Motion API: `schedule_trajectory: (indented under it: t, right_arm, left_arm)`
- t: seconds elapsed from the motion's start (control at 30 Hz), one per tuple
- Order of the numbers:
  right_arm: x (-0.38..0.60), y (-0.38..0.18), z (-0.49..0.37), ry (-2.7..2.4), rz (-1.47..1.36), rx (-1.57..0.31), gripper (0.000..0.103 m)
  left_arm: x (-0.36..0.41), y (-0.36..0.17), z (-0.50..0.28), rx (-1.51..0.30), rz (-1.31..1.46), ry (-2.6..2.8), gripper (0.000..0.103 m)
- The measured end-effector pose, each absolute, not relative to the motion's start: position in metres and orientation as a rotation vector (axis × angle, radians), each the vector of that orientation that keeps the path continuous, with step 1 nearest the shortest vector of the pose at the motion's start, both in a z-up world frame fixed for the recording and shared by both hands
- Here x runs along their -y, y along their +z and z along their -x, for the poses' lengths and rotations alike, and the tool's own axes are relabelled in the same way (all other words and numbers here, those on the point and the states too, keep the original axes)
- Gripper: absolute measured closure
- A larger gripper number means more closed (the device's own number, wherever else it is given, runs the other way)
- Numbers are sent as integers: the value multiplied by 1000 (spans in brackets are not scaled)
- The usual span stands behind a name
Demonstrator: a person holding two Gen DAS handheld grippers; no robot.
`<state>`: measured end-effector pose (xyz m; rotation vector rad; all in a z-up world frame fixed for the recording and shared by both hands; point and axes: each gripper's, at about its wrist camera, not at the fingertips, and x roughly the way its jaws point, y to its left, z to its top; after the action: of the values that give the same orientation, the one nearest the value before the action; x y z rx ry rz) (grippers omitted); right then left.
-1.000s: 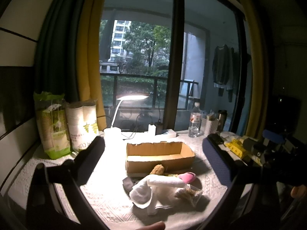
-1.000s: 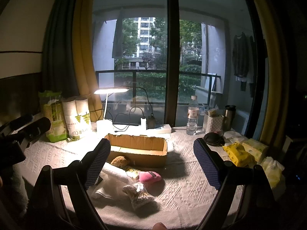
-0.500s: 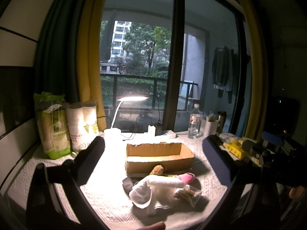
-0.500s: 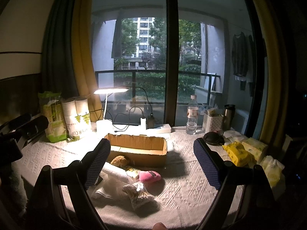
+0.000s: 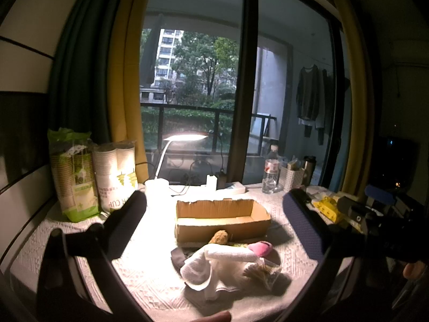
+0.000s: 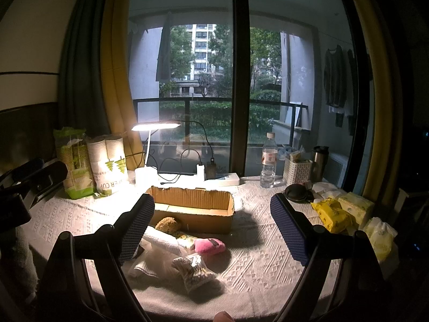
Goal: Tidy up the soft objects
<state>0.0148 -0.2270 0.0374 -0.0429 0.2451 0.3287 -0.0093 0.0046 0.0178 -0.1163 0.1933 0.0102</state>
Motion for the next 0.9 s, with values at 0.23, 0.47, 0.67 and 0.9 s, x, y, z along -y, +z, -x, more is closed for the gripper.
schedule_trajectory:
  t: [0.23,0.47,0.67,0.9]
  right_arm:
    - [229,37,-13,327,42,-246,13]
    - [229,36,-13,327,42,-247,13]
    - [229,36,-13,328,42,-247,13]
    - [227,26,-11,328,43,-255,13]
  left_arm:
    - [-4,17,11,-192,118,11,1]
    - [-5,17,11,-193,118,10,1]
    - [-6,17,11,-193,118,10,1]
    - [-4,16,13,-197,120,10,1]
